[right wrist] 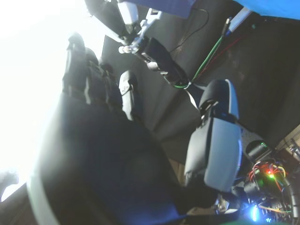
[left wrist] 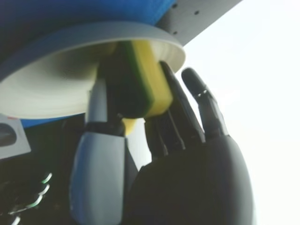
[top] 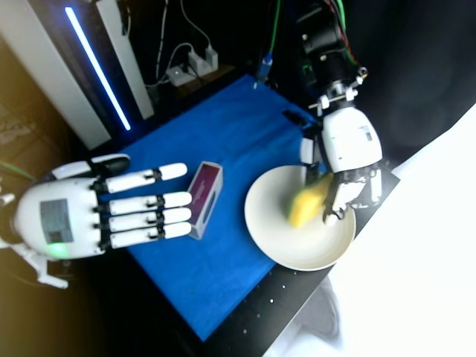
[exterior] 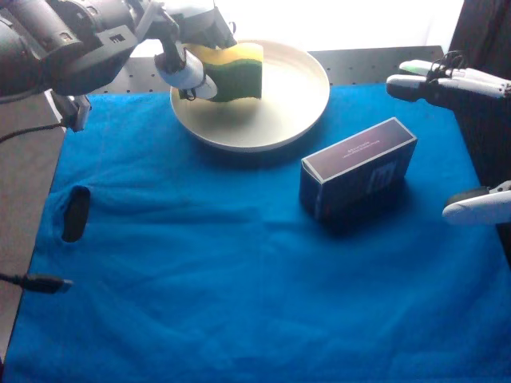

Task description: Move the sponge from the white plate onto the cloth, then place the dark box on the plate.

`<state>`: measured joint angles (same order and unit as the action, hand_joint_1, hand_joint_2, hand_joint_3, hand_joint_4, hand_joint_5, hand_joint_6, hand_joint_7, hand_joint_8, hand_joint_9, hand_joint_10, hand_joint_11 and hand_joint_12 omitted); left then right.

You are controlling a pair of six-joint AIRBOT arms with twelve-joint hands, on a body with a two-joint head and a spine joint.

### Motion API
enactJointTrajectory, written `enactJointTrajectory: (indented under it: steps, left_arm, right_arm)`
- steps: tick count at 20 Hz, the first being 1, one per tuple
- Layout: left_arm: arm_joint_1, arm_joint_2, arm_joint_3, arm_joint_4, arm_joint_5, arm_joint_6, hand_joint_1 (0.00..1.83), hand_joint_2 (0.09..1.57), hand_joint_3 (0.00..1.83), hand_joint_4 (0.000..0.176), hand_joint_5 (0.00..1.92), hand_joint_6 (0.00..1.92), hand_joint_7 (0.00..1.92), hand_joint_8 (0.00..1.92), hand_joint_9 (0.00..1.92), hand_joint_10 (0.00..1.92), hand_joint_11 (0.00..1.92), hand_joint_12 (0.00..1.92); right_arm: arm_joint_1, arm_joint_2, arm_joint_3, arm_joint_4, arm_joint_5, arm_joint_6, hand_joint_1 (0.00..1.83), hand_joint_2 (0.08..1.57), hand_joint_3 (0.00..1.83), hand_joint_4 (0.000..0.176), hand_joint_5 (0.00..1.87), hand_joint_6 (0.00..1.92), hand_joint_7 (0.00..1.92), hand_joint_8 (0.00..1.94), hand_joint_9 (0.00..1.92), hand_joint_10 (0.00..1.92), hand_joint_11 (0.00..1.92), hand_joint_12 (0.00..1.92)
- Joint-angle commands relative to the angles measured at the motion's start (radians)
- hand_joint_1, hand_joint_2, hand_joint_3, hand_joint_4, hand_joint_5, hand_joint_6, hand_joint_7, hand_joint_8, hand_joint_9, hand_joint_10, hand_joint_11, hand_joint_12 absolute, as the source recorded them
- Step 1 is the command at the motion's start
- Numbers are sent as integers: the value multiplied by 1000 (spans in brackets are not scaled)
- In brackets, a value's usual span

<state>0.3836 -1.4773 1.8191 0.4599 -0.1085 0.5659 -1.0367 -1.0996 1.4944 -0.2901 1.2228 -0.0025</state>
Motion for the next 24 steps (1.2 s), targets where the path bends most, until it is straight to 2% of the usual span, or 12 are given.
enactJointTrajectory:
  steps: [1, 3, 4, 6, 10, 11, 13, 14, 15, 18, 20, 24]
  left_arm:
    - [-3, 13, -7, -15, -117, -5, 1331, 1141, 2, 0, 771, 4, 894, 1139, 928, 59, 301, 1216]
    - [2, 74, -63, -97, -226, -6, 1331, 1142, 2, 0, 771, 4, 894, 1139, 928, 58, 301, 1216]
    - [2, 101, -90, -117, -272, -6, 1245, 1116, 0, 0, 935, 733, 996, 1020, 1092, 164, 390, 1446]
    - [2, 190, -185, -144, -373, 10, 1225, 1110, 0, 15, 956, 972, 1032, 951, 1093, 370, 558, 1440]
    - [33, 423, -444, -97, -571, 37, 1221, 1119, 6, 0, 979, 900, 965, 1106, 981, 787, 715, 1511]
    - [55, 471, -504, -78, -610, 37, 1240, 1114, 3, 0, 1082, 673, 910, 1243, 660, 1099, 142, 1839]
    - [119, 582, -623, -25, -647, 26, 1249, 1131, 1, 0, 1081, 620, 860, 1373, 394, 1384, 5, 1913]
    - [148, 618, -662, 3, -644, 3, 1220, 1138, 5, 0, 1039, 769, 846, 1316, 391, 1255, 0, 1774]
    - [192, 647, -691, 39, -641, -59, 1246, 1114, 0, 0, 1008, 782, 991, 1160, 883, 996, 621, 1565]
    - [303, 647, -717, 79, -601, -158, 1224, 1126, 0, 0, 994, 963, 930, 1098, 818, 890, 451, 1368]
    - [363, 611, -704, 76, -562, -183, 1273, 1054, 0, 0, 1223, 411, 1061, 1033, 1091, 853, 959, 1254]
    - [398, 557, -679, 70, -511, -189, 1267, 1030, 6, 0, 1265, 424, 1098, 877, 1063, 611, 815, 1204]
  right_arm:
    - [15, 0, 3, 50, 111, 11, 749, 935, 0, 144, 132, 0, 60, 3, 14, 2, 103, 36]
    - [15, -2, 3, 50, 110, 16, 749, 934, 0, 144, 132, 0, 60, 3, 14, 2, 103, 36]
    - [15, -2, 2, 50, 110, 20, 783, 952, 6, 131, 137, 2, 59, 2, 11, 0, 107, 37]
    - [15, -2, 1, 51, 111, 27, 824, 957, 6, 123, 148, 5, 64, 3, 5, 0, 91, 28]
    - [15, 3, -12, 57, 111, 30, 835, 957, 3, 120, 154, 5, 69, 3, 5, 1, 98, 29]
    - [15, 4, -17, 58, 111, 30, 803, 955, 2, 119, 157, 5, 72, 4, 8, 2, 108, 33]
    - [15, 4, -29, 59, 112, 30, 798, 957, 3, 113, 159, 5, 80, 6, 17, 5, 121, 38]
    - [15, 4, -31, 59, 112, 30, 810, 965, 5, 110, 161, 5, 79, 5, 21, 6, 120, 37]
    - [15, 4, -34, 60, 112, 30, 833, 965, 4, 126, 165, 5, 66, 0, 6, 0, 89, 22]
    - [15, 4, -37, 63, 112, 30, 837, 960, 0, 130, 173, 6, 87, 8, 23, 7, 105, 28]
    - [15, 4, -28, 64, 112, 30, 858, 979, 7, 111, 188, 9, 98, 8, 49, 13, 104, 25]
    - [15, 4, -9, 67, 112, 30, 847, 994, 7, 91, 206, 9, 124, 11, 82, 16, 142, 36]
